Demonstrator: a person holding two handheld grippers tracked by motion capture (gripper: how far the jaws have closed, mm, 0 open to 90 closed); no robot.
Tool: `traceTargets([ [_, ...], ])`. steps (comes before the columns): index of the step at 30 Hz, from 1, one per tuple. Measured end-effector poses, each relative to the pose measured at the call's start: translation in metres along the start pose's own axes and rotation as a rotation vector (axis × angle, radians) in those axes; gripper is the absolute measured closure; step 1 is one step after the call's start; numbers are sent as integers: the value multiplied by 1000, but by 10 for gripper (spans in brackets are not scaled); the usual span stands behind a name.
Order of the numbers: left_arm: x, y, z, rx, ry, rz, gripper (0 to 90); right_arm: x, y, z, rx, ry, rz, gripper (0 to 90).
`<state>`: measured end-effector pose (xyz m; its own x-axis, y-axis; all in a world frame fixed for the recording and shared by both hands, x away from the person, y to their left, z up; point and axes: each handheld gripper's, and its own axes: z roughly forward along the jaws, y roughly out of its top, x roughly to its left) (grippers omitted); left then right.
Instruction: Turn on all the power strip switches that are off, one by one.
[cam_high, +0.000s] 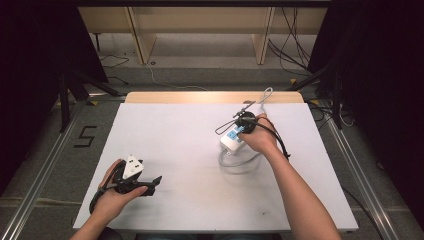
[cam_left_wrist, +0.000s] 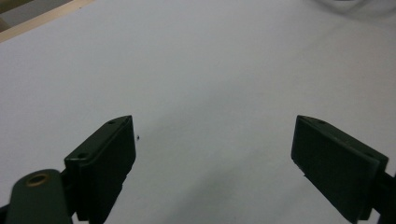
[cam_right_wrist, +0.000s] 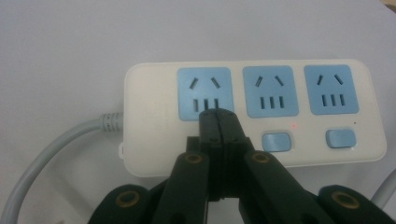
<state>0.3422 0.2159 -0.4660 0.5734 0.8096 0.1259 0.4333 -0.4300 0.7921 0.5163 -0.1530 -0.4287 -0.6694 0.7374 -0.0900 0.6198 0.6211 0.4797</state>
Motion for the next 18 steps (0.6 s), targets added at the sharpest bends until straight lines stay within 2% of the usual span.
traceTargets([
  [5,0,0,0,-4,-1,-2,137,-1,0,4,25,4,12,900],
  [18,0,0,0,-2,0,0,137,-1,1,6,35,6,16,900],
])
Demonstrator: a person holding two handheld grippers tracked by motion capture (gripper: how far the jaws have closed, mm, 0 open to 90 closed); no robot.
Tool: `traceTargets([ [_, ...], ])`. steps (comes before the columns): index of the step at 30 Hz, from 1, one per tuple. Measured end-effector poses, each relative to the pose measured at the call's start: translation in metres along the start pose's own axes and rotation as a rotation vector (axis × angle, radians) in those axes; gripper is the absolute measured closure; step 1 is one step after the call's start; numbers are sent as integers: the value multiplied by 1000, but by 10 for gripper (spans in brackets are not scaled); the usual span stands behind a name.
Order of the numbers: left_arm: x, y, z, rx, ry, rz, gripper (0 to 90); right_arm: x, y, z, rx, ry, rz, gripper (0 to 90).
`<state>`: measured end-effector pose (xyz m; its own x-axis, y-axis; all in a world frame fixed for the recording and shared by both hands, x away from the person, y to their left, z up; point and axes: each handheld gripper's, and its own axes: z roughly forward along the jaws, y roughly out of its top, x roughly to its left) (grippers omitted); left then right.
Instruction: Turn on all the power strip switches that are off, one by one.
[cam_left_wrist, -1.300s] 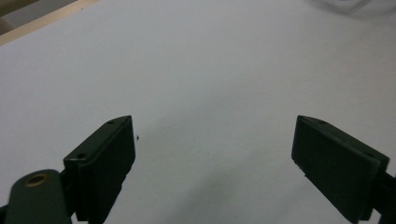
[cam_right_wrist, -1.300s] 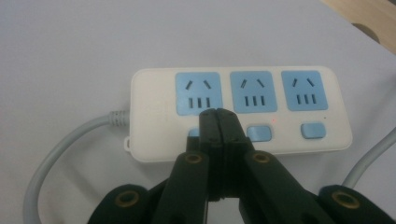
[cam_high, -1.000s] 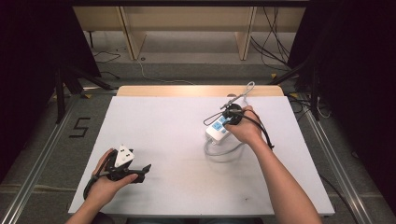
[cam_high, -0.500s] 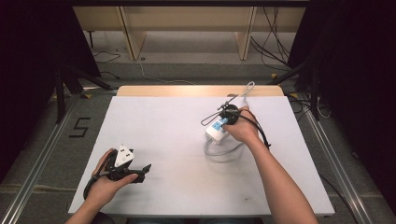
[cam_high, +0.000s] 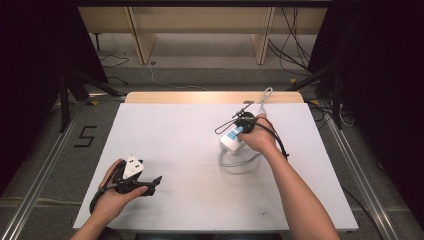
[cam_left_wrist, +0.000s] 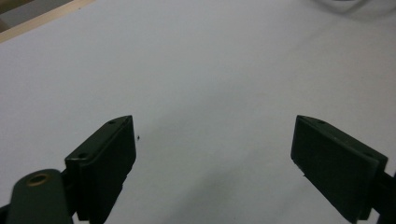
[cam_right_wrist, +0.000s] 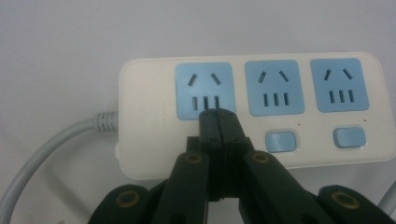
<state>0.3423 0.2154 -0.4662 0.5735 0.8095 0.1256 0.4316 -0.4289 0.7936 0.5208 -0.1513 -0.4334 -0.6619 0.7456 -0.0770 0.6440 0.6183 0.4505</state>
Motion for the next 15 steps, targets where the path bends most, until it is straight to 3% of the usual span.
traceTargets([
  [15,-1,0,0,0,-1,-1,139,-1,2,2,26,6,16,900],
])
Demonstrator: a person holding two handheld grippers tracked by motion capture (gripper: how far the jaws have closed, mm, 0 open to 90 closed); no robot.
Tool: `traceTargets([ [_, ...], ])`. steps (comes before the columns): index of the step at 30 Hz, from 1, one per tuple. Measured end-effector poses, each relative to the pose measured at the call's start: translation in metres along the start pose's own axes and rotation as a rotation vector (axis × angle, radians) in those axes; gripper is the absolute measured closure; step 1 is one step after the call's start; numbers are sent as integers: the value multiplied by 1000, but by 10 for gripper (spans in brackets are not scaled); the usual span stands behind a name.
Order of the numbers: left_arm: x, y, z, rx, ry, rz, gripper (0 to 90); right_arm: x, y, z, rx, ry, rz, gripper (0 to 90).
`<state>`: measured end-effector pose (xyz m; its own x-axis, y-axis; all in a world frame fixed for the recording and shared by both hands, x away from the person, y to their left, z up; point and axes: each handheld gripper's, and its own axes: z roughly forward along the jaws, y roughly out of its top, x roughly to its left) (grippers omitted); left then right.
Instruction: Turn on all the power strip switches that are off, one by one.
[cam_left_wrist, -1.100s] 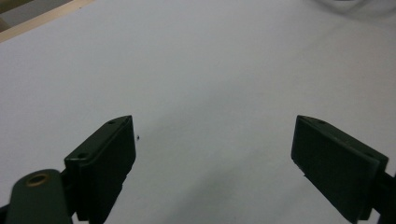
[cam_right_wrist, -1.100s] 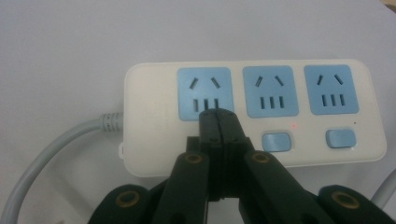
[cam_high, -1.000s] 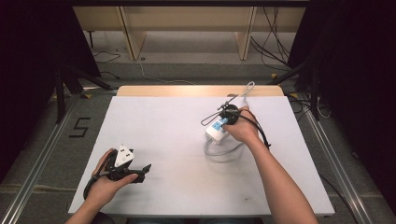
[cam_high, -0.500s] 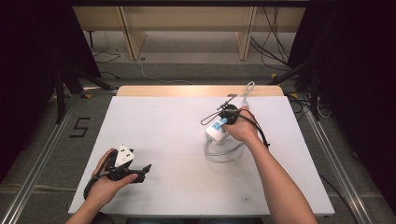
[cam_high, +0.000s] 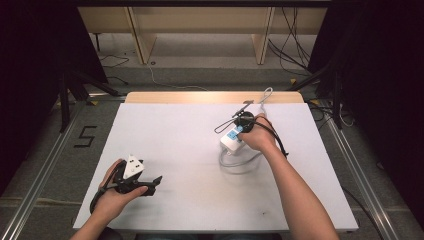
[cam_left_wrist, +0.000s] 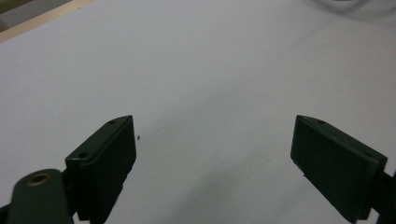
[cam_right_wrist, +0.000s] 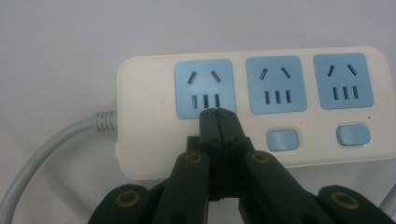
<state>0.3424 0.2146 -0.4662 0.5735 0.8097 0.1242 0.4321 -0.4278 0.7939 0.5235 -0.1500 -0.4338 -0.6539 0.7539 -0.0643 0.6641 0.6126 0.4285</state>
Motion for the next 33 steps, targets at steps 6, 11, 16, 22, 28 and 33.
traceTargets([
  [6,0,0,0,-1,0,-1,139,2,2,1,19,-11,-13,900],
  [11,0,0,0,1,-1,3,140,1,3,1,22,-4,-2,900],
  [16,0,0,0,1,-2,-1,140,1,3,1,26,-7,-5,900],
  [22,0,0,1,0,-4,1,140,3,4,1,38,-21,-10,900],
  [28,0,0,1,0,-6,-1,140,3,5,2,39,-22,-4,900],
  [33,0,0,1,0,-5,-1,140,4,5,2,45,-28,-6,900],
])
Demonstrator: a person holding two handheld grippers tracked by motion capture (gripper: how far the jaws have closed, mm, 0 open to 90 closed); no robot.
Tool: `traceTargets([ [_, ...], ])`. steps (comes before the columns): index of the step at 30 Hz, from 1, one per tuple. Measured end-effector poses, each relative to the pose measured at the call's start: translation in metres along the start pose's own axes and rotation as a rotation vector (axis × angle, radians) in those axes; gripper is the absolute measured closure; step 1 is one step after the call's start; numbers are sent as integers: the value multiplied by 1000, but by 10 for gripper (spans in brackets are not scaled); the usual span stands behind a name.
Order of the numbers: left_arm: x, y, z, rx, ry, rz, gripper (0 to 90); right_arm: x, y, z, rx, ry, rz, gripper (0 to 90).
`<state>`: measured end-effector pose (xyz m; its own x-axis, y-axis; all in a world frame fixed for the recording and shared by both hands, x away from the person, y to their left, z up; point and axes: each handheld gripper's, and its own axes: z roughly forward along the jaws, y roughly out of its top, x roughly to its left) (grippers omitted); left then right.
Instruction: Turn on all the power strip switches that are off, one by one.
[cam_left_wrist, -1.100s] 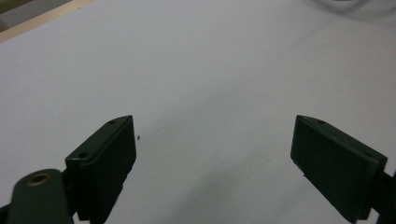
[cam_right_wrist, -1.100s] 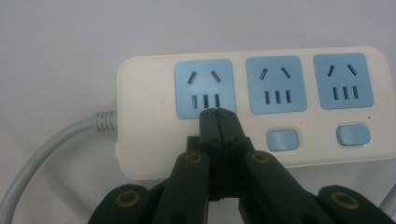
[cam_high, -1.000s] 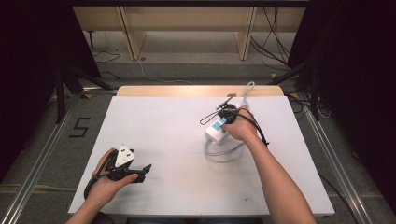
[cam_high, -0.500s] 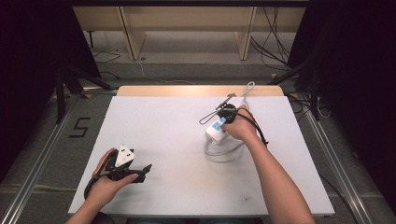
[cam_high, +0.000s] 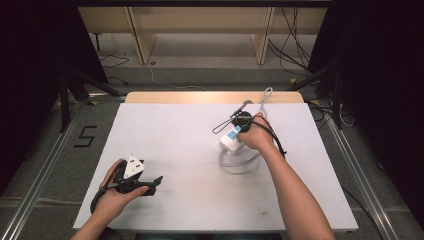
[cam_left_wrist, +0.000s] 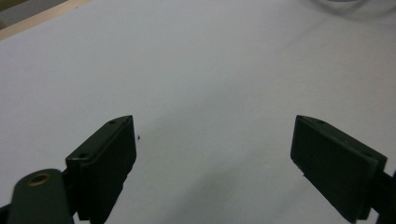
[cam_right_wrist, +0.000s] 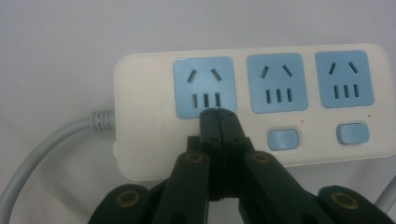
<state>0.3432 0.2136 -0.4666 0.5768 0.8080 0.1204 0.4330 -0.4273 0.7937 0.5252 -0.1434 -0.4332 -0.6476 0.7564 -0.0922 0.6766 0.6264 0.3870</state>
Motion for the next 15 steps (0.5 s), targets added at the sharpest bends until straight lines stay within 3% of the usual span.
traceTargets([
  [15,-1,0,0,-1,-1,2,141,4,2,1,14,-22,-12,900],
])
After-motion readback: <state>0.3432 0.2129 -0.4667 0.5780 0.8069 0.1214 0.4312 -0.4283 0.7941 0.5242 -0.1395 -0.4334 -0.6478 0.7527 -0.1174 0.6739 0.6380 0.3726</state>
